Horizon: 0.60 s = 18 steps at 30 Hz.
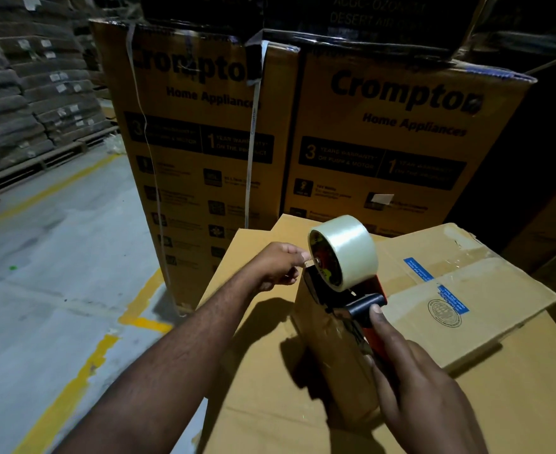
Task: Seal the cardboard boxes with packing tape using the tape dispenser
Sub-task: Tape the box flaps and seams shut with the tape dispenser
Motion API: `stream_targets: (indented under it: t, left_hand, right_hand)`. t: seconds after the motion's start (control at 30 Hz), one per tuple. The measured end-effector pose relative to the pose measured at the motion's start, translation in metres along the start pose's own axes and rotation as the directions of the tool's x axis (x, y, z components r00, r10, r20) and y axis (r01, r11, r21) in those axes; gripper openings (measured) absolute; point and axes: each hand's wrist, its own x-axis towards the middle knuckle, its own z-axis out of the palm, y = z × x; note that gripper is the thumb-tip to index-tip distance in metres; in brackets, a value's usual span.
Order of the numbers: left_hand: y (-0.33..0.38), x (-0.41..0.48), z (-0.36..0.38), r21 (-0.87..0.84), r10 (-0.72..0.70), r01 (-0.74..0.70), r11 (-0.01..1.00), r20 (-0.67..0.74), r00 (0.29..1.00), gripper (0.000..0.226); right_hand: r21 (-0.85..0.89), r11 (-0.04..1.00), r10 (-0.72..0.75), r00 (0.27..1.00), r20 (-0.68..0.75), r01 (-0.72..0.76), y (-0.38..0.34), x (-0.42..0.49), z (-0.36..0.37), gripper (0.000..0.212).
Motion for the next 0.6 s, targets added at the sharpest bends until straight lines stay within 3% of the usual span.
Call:
stream_targets:
  t: [0.07, 0.13, 0.2, 0.27, 0.33, 0.4, 0.47, 0.53, 0.6]
  left_hand:
    - [-0.020, 0.005, 0.006, 0.213, 0.011, -0.006, 0.977, -0.021, 1.000, 0.027]
    - [-0.040, 0.010, 0.008, 0.370, 0.065, -0.011, 0.929, -0.133, 0.989, 0.035]
    - [-0.042, 0.005, -0.001, 0.325, 0.148, -0.038, 0.945, -0.322, 0.935, 0.030]
    - [-0.030, 0.001, -0.019, 0.258, 0.274, -0.184, 0.948, -0.376, 0.885, 0.025]
    - [-0.008, -0.008, -0.031, 0.251, 0.425, -0.375, 0.893, -0.190, 0.885, 0.023]
    - [0.012, -0.020, -0.029, 0.341, 0.502, -0.510, 0.790, 0.118, 0.857, 0.028]
    - [0.021, -0.021, -0.020, 0.529, 0.519, -0.627, 0.572, 0.358, 0.776, 0.028]
    - [0.022, -0.016, -0.018, 0.612, 0.547, -0.707, 0.355, 0.477, 0.688, 0.026]
    - [0.025, -0.012, -0.023, 0.617, 0.571, -0.744, 0.258, 0.523, 0.632, 0.026]
  right_hand:
    - [0.009, 1.000, 0.013, 1.000, 0.000, -0.013, 0.002, 0.000, 0.001, 0.095]
    - [0.012, 1.000, 0.026, 1.000, 0.002, -0.026, 0.005, 0.000, 0.000, 0.095]
    - [0.001, 0.999, 0.048, 0.999, 0.005, -0.048, 0.005, 0.001, -0.003, 0.094]
    - [0.001, 0.998, 0.064, 0.997, 0.036, -0.065, 0.004, 0.001, -0.002, 0.091]
    - [0.022, 0.998, 0.062, 0.997, 0.054, -0.063, 0.002, 0.000, 0.000, 0.088]
    - [0.035, 0.998, 0.057, 0.997, 0.060, -0.060, -0.001, 0.002, -0.001, 0.084]
    - [0.030, 0.997, 0.070, 0.993, 0.095, -0.073, -0.003, 0.005, -0.003, 0.078]
    - [0.015, 0.995, 0.096, 0.987, 0.128, -0.099, -0.006, 0.008, -0.007, 0.073]
    - [0.012, 0.994, 0.107, 0.985, 0.139, -0.110, -0.008, 0.010, -0.011, 0.070]
